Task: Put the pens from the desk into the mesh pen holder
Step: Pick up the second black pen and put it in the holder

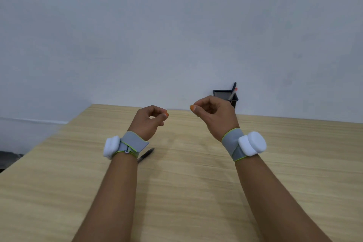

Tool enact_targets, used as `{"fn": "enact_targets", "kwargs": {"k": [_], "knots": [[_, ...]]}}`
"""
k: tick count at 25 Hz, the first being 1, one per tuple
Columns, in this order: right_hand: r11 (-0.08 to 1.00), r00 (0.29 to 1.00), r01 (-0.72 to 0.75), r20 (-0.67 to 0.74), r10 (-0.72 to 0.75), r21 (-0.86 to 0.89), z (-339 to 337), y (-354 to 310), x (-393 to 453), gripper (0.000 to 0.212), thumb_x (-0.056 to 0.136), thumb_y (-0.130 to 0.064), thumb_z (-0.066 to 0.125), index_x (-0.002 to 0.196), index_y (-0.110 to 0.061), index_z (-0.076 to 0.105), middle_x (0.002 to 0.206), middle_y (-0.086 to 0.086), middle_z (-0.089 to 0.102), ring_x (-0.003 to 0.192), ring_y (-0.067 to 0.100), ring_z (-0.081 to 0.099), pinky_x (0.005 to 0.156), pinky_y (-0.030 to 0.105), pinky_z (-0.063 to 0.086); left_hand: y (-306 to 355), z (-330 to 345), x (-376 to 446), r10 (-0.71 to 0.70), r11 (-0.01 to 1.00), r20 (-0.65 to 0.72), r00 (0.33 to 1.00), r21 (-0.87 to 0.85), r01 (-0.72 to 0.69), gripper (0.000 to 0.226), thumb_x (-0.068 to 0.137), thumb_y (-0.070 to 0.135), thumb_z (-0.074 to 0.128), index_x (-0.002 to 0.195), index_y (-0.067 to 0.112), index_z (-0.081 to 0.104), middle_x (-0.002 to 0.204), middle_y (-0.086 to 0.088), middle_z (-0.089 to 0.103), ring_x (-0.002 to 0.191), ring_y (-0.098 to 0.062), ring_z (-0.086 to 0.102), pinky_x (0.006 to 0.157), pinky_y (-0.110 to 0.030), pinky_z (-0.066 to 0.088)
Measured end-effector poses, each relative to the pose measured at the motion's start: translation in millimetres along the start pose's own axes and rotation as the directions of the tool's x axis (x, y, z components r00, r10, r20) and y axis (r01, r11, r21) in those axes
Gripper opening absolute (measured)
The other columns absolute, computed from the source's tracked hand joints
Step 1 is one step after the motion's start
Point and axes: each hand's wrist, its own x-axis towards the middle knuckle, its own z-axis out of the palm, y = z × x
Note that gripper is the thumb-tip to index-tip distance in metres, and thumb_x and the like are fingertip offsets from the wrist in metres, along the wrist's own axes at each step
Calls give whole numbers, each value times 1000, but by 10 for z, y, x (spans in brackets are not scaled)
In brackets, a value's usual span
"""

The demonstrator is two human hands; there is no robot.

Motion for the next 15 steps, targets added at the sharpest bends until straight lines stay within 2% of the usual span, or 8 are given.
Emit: {"fn": "enact_targets", "kwargs": {"k": [4,7,12,15], "knots": [[998,998,18,67,-13,-65,60,57,-48,10,79,-27,74,78,-18,71,74,-3,71,72,13,67,73,30,56,-217,-162,-21,-84,978,74,994,198,67,19,83,20,67,97,7,66,93,-8,65,76,-25,64,63,-23,43],[995,995,18,96,-9,-94,68,88,-63,9,78,-27,74,78,-19,71,73,-2,72,74,17,69,76,35,58,-358,-235,18,-198,923,119,973,356,145,22,78,24,73,94,10,66,88,-9,61,79,-26,57,73,-30,46],[995,995,22,97,-13,-97,44,102,-48,10,78,-29,73,77,-19,71,67,-4,68,67,13,64,71,31,55,-373,-256,32,-303,864,183,935,467,189,30,72,21,79,95,5,68,81,-9,60,74,-26,56,73,-31,46],[994,995,22,100,-11,-104,38,115,-56,12,78,-29,73,78,-17,71,64,-4,65,63,10,58,65,25,49,-366,-275,16,-333,850,222,916,490,191,31,71,14,79,98,1,69,75,-5,60,68,-20,54,73,-32,46]]}}
